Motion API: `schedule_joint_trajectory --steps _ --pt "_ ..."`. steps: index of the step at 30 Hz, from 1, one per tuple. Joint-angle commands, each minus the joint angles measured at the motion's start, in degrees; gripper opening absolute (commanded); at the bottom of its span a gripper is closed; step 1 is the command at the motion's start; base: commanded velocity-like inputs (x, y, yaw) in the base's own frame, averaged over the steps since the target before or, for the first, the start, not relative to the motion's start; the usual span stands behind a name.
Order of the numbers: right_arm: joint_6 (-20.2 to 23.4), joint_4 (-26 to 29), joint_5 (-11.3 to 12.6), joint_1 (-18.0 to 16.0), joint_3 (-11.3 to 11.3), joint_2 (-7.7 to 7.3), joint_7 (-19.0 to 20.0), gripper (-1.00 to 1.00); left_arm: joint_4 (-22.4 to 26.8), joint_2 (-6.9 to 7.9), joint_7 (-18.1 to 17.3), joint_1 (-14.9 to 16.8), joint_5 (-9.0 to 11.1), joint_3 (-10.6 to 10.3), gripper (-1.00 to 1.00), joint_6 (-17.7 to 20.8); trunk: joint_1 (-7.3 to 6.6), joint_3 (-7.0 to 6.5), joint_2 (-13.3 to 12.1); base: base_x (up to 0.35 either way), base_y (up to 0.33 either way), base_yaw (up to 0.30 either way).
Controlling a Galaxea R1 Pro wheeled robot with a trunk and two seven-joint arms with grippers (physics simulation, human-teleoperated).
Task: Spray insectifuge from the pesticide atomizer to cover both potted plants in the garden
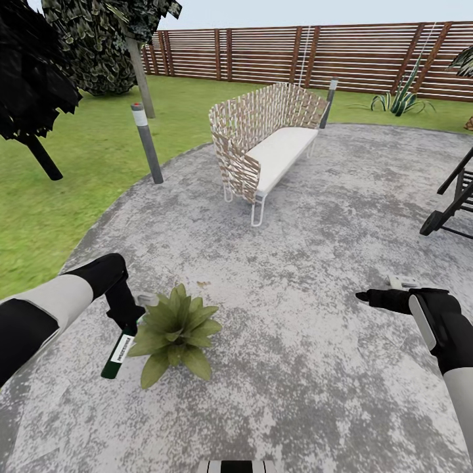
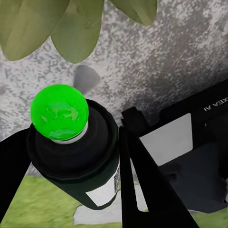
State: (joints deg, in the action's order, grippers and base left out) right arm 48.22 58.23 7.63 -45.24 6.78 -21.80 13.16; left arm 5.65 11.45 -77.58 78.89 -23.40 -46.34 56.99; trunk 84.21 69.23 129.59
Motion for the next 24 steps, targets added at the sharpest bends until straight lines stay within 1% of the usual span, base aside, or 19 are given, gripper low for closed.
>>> schedule_joint_trajectory --steps 1,5,11,13,19,24 --pt "0.3 0.0 0.3 0.0 0.1 0.00 0.0 1.00 0.1 0.09 -0.4 0.0 -0.6 0.2 -1.00 0.6 -0.01 0.04 0.0 0.000 0.007 0.000" --pt "0.3 0.0 0.3 0.0 0.1 0.00 0.0 1.00 0.1 0.13 -0.4 0.0 -0.7 0.1 -1.00 0.6 -0.01 0.04 0.0 -0.031 0.142 -0.047" --pt "0.3 0.0 0.3 0.0 0.1 0.00 0.0 1.00 0.1 0.15 -0.3 -0.1 -0.7 0.0 -1.00 0.6 -0.01 0.04 0.0 -0.076 0.233 -0.189" --pt "0.3 0.0 0.3 0.0 0.1 -0.01 0.0 1.00 0.1 0.21 -0.3 -0.5 -0.7 0.0 -1.00 0.6 -0.01 0.04 0.0 -0.016 0.043 -0.056" --pt "0.3 0.0 0.3 0.0 0.1 0.00 0.0 1.00 0.1 0.38 -0.2 -3.6 -0.8 -0.1 -1.00 0.6 -0.01 0.04 0.0 -0.003 0.009 -0.012" --pt "0.3 0.0 0.3 0.0 0.1 0.00 0.0 1.00 0.1 0.34 -0.3 -4.5 -0.8 0.0 -1.00 0.5 -0.01 0.04 0.0 0.000 0.000 0.000"
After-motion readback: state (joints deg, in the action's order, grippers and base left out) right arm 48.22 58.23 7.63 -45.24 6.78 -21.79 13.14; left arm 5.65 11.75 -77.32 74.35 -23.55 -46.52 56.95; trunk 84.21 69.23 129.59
